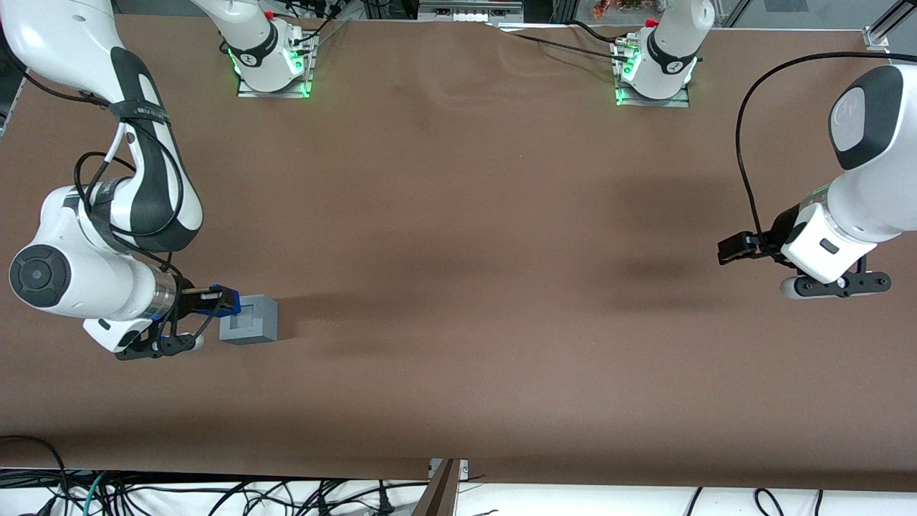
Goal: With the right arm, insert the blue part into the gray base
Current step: 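Carry the blue part over the gray base's square hole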
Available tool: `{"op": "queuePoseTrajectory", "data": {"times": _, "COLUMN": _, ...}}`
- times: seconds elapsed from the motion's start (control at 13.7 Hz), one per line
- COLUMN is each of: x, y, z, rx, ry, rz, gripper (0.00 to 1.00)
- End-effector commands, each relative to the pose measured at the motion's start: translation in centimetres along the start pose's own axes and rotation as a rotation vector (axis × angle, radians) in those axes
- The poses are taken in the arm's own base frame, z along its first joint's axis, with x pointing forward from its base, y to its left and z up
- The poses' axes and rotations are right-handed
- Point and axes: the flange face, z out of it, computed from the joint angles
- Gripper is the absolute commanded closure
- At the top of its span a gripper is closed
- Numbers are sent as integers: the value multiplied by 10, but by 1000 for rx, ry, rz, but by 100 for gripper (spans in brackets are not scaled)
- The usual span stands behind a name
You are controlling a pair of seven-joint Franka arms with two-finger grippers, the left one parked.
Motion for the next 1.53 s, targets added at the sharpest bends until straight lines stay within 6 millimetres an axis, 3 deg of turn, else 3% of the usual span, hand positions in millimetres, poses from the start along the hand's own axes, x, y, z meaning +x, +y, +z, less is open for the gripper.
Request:
{"op": "queuePoseTrajectory", "data": {"times": 0.0, "x": -1, "y": 1, "z": 21, "rx": 20, "ry": 29, "rz": -4, "gripper": 66}}
{"op": "queuePoseTrajectory", "data": {"times": 0.44, "x": 0, "y": 11, "z": 35, "rx": 19, "ry": 46, "rz": 44, "gripper": 69}}
{"op": "queuePoseTrajectory", "data": {"times": 1.46, "x": 5, "y": 5, "z": 50, "rx": 24, "ry": 50, "rz": 101, "gripper": 69}}
